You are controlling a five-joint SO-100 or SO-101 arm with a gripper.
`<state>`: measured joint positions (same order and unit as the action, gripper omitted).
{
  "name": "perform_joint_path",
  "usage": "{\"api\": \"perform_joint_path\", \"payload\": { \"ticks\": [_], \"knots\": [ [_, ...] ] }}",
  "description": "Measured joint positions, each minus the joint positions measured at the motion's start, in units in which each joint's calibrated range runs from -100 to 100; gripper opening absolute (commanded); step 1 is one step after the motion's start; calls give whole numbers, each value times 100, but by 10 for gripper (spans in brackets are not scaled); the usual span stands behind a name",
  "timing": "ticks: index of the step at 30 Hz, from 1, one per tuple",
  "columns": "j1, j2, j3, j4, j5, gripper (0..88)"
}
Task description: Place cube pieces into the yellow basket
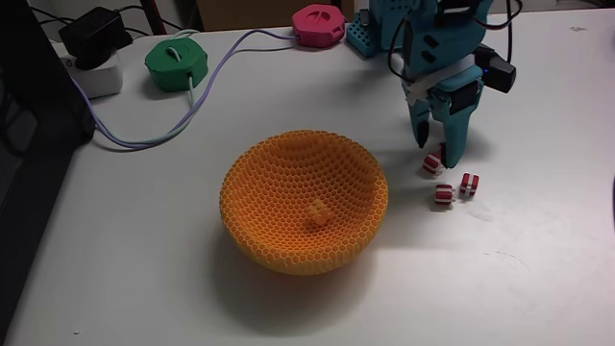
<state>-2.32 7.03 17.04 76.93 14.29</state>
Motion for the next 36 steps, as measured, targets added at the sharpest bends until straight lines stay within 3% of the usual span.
{"api": "perform_joint_path", "payload": {
  "ticks": [6,17,26,31,36],
  "knots": [
    [-77,207,49,-266,49,220],
    [10,364,89,-566,78,24],
    [435,-502,-177,300,127,13],
    [1141,-1112,-1576,1231,210,24],
    [1963,-876,-3123,1298,244,36]
  ]
}}
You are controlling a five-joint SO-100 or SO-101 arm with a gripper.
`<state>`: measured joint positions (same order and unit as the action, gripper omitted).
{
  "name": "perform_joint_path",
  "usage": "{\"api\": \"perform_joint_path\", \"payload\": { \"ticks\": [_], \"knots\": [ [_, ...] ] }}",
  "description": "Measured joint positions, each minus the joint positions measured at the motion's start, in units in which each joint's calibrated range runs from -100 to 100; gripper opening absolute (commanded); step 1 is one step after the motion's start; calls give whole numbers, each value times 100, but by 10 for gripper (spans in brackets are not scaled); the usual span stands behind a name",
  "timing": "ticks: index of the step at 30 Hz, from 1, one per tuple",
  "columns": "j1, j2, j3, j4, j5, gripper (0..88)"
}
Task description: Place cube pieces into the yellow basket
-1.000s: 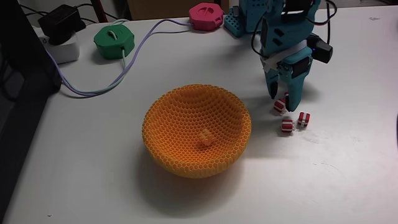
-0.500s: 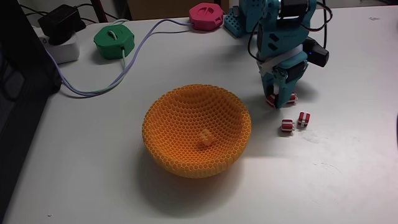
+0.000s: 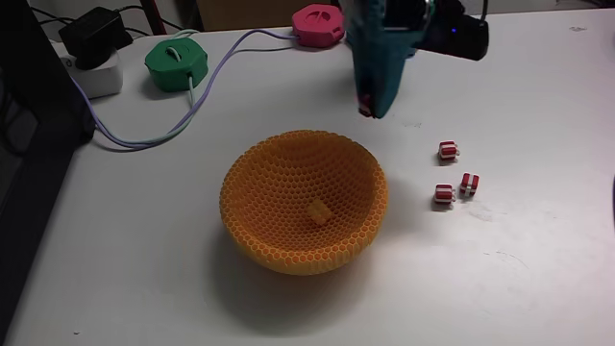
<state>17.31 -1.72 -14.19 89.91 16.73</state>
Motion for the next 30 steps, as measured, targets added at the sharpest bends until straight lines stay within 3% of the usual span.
{"api": "perform_joint_path", "payload": {
  "ticks": [3,7,14,20,24,30],
  "knots": [
    [338,698,-631,-200,-39,56],
    [435,1436,-759,-444,-49,168],
    [609,1869,-768,-544,-83,277],
    [561,1672,-759,78,-59,266],
    [10,639,325,266,132,239],
    [-1625,-79,2640,89,303,200]
  ]
}}
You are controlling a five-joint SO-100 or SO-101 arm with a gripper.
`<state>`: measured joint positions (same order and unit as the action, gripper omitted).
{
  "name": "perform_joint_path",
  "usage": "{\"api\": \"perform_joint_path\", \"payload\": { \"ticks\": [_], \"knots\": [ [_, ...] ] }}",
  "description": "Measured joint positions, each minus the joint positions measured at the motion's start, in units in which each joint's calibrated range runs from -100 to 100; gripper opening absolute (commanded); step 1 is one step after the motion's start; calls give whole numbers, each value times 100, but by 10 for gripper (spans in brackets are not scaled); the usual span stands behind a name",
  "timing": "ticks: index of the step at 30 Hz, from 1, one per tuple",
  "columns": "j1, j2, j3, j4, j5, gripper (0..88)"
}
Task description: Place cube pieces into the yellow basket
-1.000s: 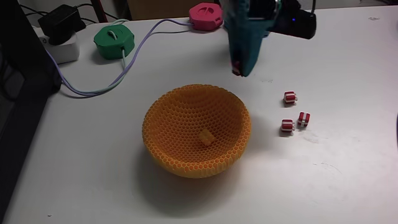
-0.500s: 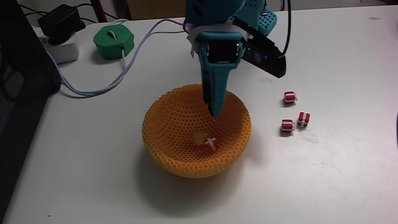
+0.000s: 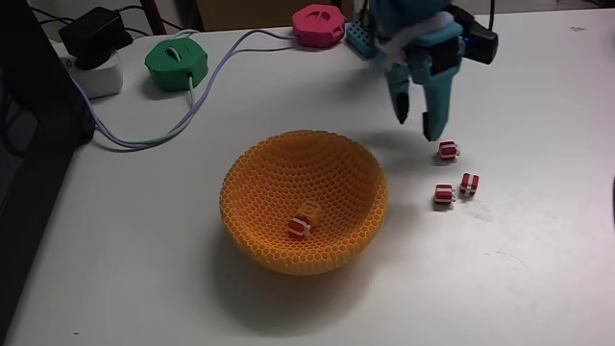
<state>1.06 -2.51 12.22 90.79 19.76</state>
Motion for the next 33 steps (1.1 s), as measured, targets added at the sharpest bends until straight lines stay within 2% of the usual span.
{"api": "perform_joint_path", "payload": {
  "ticks": [7,24,33],
  "knots": [
    [-793,-10,867,-599,-54,199],
    [-880,561,1015,-1420,-68,210],
    [-890,718,1212,-1841,-68,181]
  ]
}}
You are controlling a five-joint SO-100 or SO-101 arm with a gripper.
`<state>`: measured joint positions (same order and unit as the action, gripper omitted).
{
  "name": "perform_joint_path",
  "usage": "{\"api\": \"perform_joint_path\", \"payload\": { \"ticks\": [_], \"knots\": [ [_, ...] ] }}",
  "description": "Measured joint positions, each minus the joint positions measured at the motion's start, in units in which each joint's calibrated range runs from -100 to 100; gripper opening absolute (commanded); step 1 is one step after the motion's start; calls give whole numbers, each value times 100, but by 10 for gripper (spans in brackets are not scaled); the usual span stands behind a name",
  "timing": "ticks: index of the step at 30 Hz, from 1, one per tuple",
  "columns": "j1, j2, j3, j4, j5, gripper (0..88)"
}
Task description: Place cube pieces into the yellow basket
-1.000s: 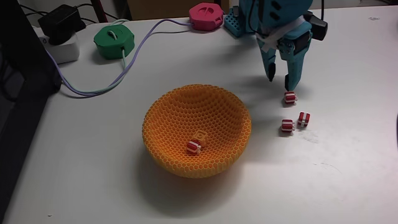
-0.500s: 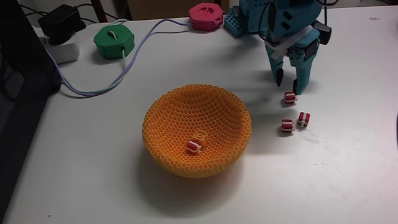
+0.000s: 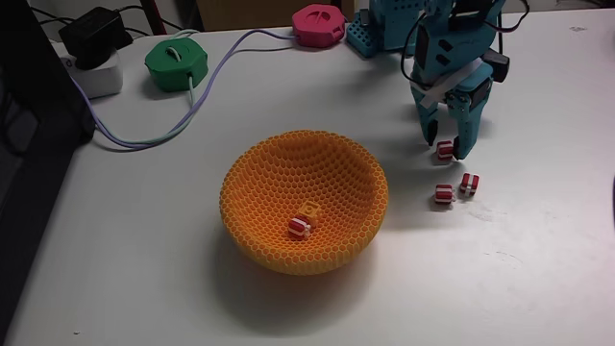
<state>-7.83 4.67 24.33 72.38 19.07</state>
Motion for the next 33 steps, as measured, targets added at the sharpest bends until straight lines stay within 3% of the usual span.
{"api": "perform_joint_path", "payload": {
  "ticks": [7,18,27,29,33],
  "knots": [
    [39,10,138,-189,44,55],
    [387,-59,30,189,161,26],
    [1838,-974,-2601,1464,298,24],
    [2253,-826,-3192,1242,303,36],
    [2805,266,-4020,910,215,202]
  ]
}}
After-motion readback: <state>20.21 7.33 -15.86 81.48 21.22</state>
